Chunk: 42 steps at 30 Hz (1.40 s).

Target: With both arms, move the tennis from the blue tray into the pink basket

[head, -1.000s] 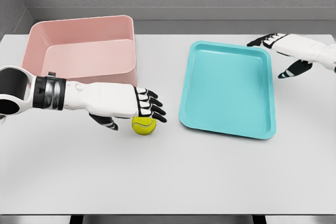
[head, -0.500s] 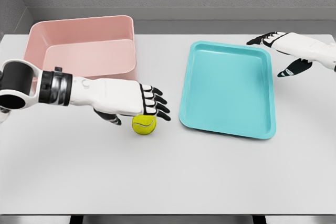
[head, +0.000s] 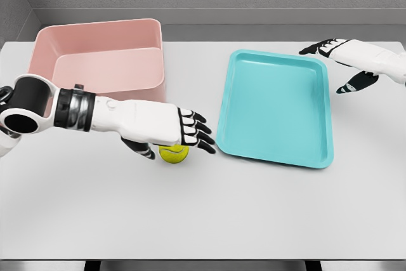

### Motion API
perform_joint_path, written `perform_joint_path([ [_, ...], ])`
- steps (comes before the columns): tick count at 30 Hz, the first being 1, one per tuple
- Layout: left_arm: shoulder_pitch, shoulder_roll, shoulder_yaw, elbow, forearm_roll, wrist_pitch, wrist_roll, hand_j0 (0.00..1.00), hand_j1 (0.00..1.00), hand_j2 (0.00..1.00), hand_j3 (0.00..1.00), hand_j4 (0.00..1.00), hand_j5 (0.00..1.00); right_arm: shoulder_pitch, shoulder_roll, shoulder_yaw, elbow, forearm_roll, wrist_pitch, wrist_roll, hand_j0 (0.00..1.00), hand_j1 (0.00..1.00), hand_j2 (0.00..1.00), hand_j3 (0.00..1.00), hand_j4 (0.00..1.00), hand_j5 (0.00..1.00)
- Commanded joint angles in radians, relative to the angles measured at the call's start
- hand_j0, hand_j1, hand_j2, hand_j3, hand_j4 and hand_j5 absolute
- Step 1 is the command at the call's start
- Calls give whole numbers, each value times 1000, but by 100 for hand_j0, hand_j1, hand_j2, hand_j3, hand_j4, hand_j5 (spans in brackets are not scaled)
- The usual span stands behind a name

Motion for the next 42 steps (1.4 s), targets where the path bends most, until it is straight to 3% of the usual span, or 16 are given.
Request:
perform_joint_path([
  [1, 0, 3, -7, 6, 1, 3, 0, 100, 100, 100, 100, 100, 100, 0, -2, -1, 0, -6, 2, 0, 100, 100, 100, 100, 100, 100],
  [13, -6, -9, -11, 35, 3, 47, 0, 100, 100, 100, 100, 100, 100, 0, -2, -1, 0, -6, 2, 0, 100, 100, 100, 100, 100, 100],
  [18, -18, -55, -14, 150, 3, 54, 0, 100, 100, 100, 100, 100, 100, 0, -2, -1, 0, -6, 2, 0, 100, 100, 100, 100, 100, 100],
  [20, -18, -55, -40, 149, -3, 133, 0, 100, 100, 100, 100, 100, 100, 0, -4, -1, 0, -6, 2, 0, 100, 100, 100, 100, 100, 100],
  [29, -11, -50, -43, 120, -6, 132, 0, 100, 100, 100, 100, 100, 100, 0, -2, -2, -2, -6, 2, 0, 100, 100, 100, 100, 100, 100],
  [42, -5, -46, -50, 144, -31, 136, 0, 100, 100, 100, 100, 100, 100, 0, -1, -1, -3, -8, 2, -2, 100, 100, 100, 100, 100, 100],
])
